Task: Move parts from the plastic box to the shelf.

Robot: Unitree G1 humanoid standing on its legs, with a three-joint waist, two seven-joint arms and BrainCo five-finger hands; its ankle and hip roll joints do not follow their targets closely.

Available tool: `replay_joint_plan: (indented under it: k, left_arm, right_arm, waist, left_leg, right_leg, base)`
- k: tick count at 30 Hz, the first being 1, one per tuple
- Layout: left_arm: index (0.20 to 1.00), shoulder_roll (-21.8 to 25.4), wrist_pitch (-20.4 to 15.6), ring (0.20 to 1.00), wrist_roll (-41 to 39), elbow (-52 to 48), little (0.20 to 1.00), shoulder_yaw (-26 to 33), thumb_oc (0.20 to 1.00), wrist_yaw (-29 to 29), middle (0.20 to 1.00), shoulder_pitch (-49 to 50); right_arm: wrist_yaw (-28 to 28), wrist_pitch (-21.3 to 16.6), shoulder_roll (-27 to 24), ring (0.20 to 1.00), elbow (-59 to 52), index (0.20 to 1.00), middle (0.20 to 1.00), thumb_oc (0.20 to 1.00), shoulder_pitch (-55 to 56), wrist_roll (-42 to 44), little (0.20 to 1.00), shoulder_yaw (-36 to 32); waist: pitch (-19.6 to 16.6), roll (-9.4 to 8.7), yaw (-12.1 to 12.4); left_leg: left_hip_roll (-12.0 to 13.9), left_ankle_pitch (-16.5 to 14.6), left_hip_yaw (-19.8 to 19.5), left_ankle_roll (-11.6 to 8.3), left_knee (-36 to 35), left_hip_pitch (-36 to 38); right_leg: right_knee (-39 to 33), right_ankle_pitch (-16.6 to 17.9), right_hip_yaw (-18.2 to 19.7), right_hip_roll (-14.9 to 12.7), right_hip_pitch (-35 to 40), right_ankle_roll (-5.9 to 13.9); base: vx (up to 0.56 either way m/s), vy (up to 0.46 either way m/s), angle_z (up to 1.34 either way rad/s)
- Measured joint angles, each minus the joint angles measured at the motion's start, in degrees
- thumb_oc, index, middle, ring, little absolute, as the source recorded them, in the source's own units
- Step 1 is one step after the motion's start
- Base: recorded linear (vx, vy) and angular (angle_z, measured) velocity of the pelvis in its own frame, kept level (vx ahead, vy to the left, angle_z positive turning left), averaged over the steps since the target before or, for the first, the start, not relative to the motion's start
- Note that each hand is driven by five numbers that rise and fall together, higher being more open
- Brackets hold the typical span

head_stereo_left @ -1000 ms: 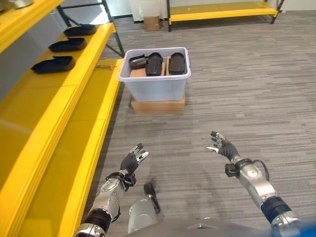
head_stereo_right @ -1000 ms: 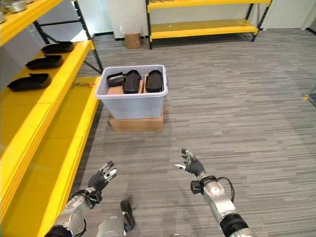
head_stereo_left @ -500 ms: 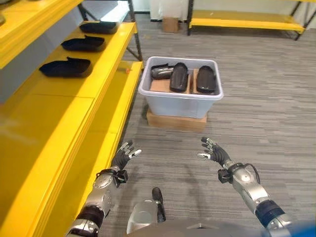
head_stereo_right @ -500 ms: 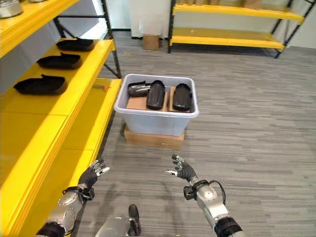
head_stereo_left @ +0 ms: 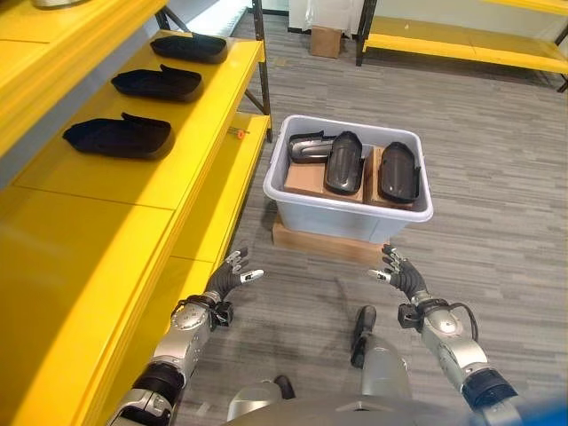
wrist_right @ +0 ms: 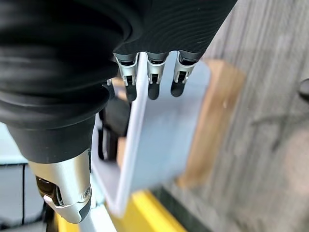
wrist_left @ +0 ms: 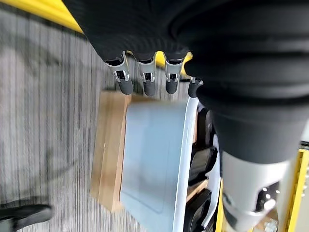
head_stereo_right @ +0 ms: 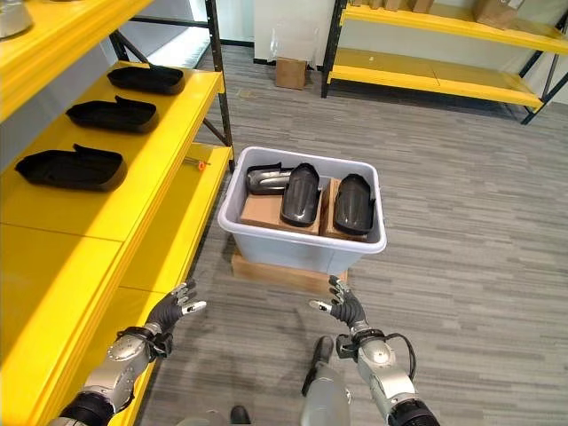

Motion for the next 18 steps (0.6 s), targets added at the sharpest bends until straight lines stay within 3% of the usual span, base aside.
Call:
replay_joint_plan:
  k: [1,3,4,5,6,7,8,9,10,11,13,14,15,17,18]
  left_arm:
    - [1.000,-0.70,0.01,1.000,0.00,0.04,1.000,-0.27,1.000,0.02,1.000,0.50]
    - [1.000,-1.50,-0.07,1.000,0.01,0.01,1.000,-0.27,1.000,-0.10,1.000,2.06]
    - [1.000,-1.50,-0.15,1.000,0.02,-0.02,1.000,-0.18,1.000,-0.16,1.000,2.92]
    - [1.000,-2.25,-0.14,1.000,-0.03,0.10,1.000,0.22,1.000,0.08,1.000,3.34]
    - [1.000,-2.89,-0.20,1.000,-0.04,-0.21,1.000,0.21,1.000,-0.01,1.000,3.69]
    - [1.000,-3.57,-0.26,1.000,-0.29,-0.36,1.000,0.22,1.000,-0.02,1.000,4.13]
    - [1.000,-4.12,-0.28,1.000,-1.46,-0.37,1.000,0.36,1.000,0.09,1.000,4.50]
    - [1.000,-4.28,-0.31,1.000,-1.75,-0.33,1.000,0.44,1.000,0.09,1.000,4.67]
    - [1.000,-4.49,-0.45,1.000,-1.83,-0.21,1.000,0.69,1.000,0.04,1.000,4.91]
    - [1.000,-5.24,-1.09,1.000,-2.69,0.14,1.000,1.64,1.000,-0.03,1.000,5.21]
    - [1.000,-7.10,-3.15,1.000,-5.35,0.20,1.000,3.79,1.000,-0.02,1.000,5.01]
    - [1.000,-7.47,-3.98,1.000,-6.30,0.24,1.000,4.36,1.000,0.02,1.000,4.59]
    - [1.000,-8.05,-5.13,1.000,-6.29,0.78,1.000,5.89,1.000,0.19,1.000,4.11]
    - [1.000,-8.63,-6.21,1.000,-6.68,1.47,1.000,6.49,1.000,1.00,1.000,4.07]
    - [1.000,-8.21,-8.25,1.000,-6.80,2.97,1.000,7.21,1.000,2.15,1.000,4.13]
  right_arm:
    - [-0.60,0.03,1.09,1.000,0.52,1.000,1.000,1.000,-0.78,-1.12,1.000,-0.53]
    - [-0.76,0.03,1.90,1.000,0.31,1.000,1.000,1.000,-1.04,-1.31,1.000,-0.43]
    - [-0.72,0.03,1.85,1.000,0.29,1.000,1.000,1.000,-0.56,-1.82,1.000,-0.34]
    - [-0.64,0.10,0.85,1.000,0.25,1.000,1.000,1.000,-0.32,-2.27,1.000,-0.39]
    - [-0.57,0.10,-0.27,1.000,0.23,1.000,1.000,1.000,-0.43,-2.54,1.000,-0.50]
    - [-0.57,0.16,-1.81,1.000,0.02,1.000,1.000,1.000,-0.60,-3.20,1.000,-0.44]
    - [-0.49,0.34,-2.87,1.000,-0.07,1.000,1.000,1.000,-1.20,-3.23,1.000,-0.38]
    - [-0.51,0.72,-4.40,1.000,-0.27,1.000,1.000,1.000,-2.35,-3.22,1.000,-0.54]
    - [-0.54,0.93,-5.08,1.000,-0.27,1.000,1.000,1.000,-2.36,-3.20,1.000,-0.49]
    - [-0.48,1.10,-5.80,1.000,-0.27,1.000,1.000,1.000,-2.43,-3.21,1.000,-0.51]
    - [-0.70,1.40,-7.07,1.000,-0.13,1.000,1.000,1.000,-2.69,-3.23,1.000,-1.50]
    - [-0.90,2.05,-7.26,1.000,-0.06,1.000,1.000,1.000,-2.36,-3.23,1.000,-1.86]
    - [-0.91,2.25,-7.31,1.000,-0.41,1.000,1.000,1.000,-1.69,-3.24,1.000,-2.04]
    - [-1.07,2.11,-7.61,1.000,-0.51,1.000,1.000,1.000,-0.12,-3.24,1.000,-1.94]
    - [-1.56,1.35,-6.89,1.000,-2.09,1.000,1.000,1.000,1.35,-3.24,1.000,-2.20]
  waist:
    - [0.26,0.39,-0.05]
    - [0.82,1.45,0.17]
    - [0.50,1.16,0.12]
    - [0.04,1.50,-0.40]
    - [0.05,2.85,-0.76]
    - [-0.08,4.24,-0.77]
    - [-0.14,5.11,-0.79]
    - [0.00,4.87,-1.14]
    - [-0.12,4.55,-1.26]
    - [-0.52,4.26,-1.39]
    - [-0.65,4.42,-1.94]
    - [-0.69,4.37,-2.07]
    - [-0.95,4.37,-2.80]
    - [-1.65,4.32,-3.58]
    - [-3.15,4.98,-2.33]
  left_leg:
    - [1.28,-0.67,0.47,-1.05,0.04,2.04]
    - [3.78,-2.01,1.84,-3.29,1.13,6.05]
    - [5.18,-2.98,1.82,-4.85,3.25,7.05]
    - [6.99,-4.10,1.17,-5.98,6.20,7.37]
    - [8.87,-4.31,0.94,-6.29,8.05,7.27]
    - [11.50,-3.47,1.44,-6.05,10.68,7.20]
    - [13.01,-2.00,1.78,-5.67,12.32,7.09]
    - [14.90,4.23,1.50,-6.24,17.45,5.71]
    - [15.24,8.40,0.75,-7.35,18.85,5.58]
    - [15.61,10.38,0.10,-8.19,21.04,4.41]
    - [14.44,9.64,-0.22,-8.80,23.50,-0.24]
    - [14.69,11.86,0.55,-8.84,25.11,-1.03]
    - [15.55,18.70,-1.39,-13.20,24.84,-0.78]
    - [15.91,26.51,-1.72,-14.16,25.39,-1.55]
    - [19.58,22.41,-2.32,-13.46,38.96,-10.00]
  right_leg:
    - [-0.02,0.67,-0.83,-0.52,0.03,-0.15]
    - [1.16,0.74,-3.60,0.90,2.93,-0.38]
    - [1.43,0.01,-3.45,2.13,5.74,-0.49]
    - [1.96,3.22,-3.06,3.61,7.04,-2.54]
    - [4.16,3.56,-3.57,4.87,7.07,-3.18]
    - [6.82,3.08,-3.64,6.76,6.96,-6.08]
    - [9.64,0.90,-3.26,7.89,6.31,-7.71]
    - [14.40,-3.41,-2.25,8.75,5.59,-9.75]
    - [15.26,-4.93,-1.96,9.21,5.98,-10.29]
    - [15.16,-5.91,-1.29,9.34,6.33,-11.23]
    - [13.60,-7.03,-0.69,10.51,7.39,-12.36]
    - [12.57,-7.34,-0.93,11.36,8.83,-12.42]
    - [14.79,-7.69,-3.10,11.01,9.25,-13.02]
    - [18.91,-8.74,-6.15,10.64,8.46,-13.96]
    - [8.93,-9.53,-7.96,14.74,10.90,-16.99]
  base:
    - [0.52,-0.228,-0.28]
    - [0.48,-0.239,-0.30]
    - [0.42,-0.199,0.02]
    - [0.44,-0.180,0.15]
    - [0.37,-0.145,0.09]
    - [0.42,-0.179,-0.14]
    - [0.47,-0.235,-0.45]
    - [0.50,-0.253,-0.53]
    - [0.45,-0.231,-0.58]
    - [0.33,-0.159,-0.43]
    - [0.31,-0.187,-0.30]
    - [0.29,-0.251,-0.13]
    - [0.22,-0.225,0.01]
    - [0.19,-0.184,0.00]
    - [0.17,-0.072,-0.28]
